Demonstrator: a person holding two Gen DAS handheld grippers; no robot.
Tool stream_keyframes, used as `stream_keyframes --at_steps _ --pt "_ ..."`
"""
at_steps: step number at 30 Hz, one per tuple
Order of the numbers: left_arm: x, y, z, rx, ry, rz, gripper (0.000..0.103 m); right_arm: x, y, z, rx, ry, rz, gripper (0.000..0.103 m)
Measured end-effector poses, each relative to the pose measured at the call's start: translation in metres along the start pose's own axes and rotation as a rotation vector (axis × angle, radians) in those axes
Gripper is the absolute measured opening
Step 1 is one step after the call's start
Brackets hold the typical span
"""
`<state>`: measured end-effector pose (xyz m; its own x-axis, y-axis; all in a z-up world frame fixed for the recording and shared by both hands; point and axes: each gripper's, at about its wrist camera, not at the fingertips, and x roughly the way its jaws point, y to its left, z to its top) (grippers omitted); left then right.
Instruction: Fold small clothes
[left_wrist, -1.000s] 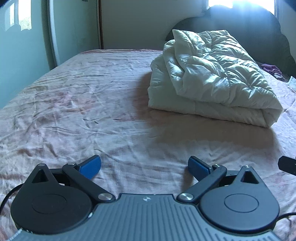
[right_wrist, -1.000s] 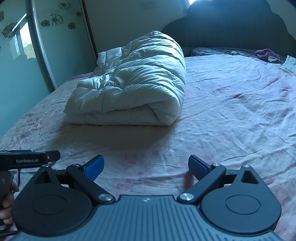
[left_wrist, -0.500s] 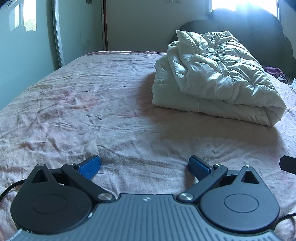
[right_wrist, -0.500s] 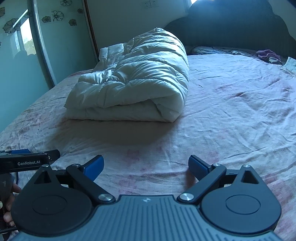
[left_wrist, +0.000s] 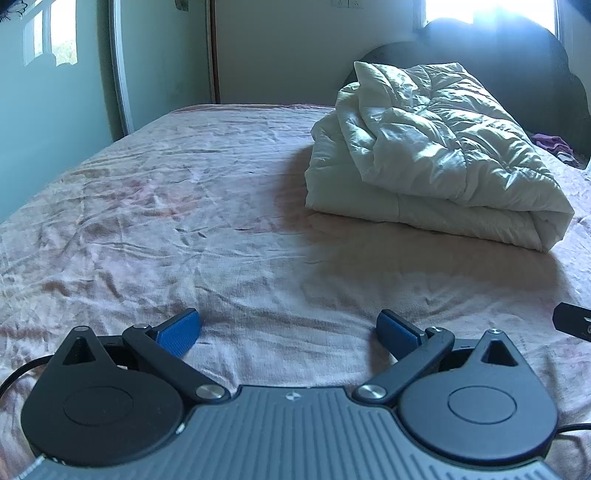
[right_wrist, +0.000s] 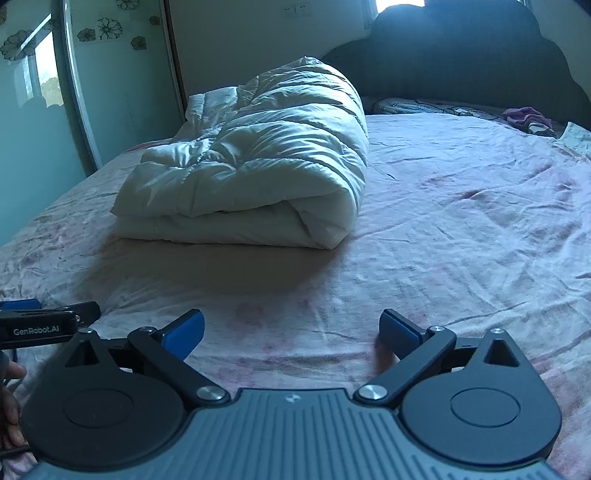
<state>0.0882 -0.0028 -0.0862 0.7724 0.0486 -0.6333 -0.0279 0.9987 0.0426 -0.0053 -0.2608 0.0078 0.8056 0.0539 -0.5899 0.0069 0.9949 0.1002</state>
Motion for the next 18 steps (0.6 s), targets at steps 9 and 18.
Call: stream_keyframes --at_steps 9,18 --pt "-0.001 0.002 0.0 -0.016 -0.005 -0.011 0.103 0.009 0.01 -0.006 -0.046 0.014 -0.028 0.103" --pt "-0.001 0.004 0.0 -0.017 0.002 -0.023 0.103 0.013 0.016 -0.009 -0.084 0.031 -0.054 0.103"
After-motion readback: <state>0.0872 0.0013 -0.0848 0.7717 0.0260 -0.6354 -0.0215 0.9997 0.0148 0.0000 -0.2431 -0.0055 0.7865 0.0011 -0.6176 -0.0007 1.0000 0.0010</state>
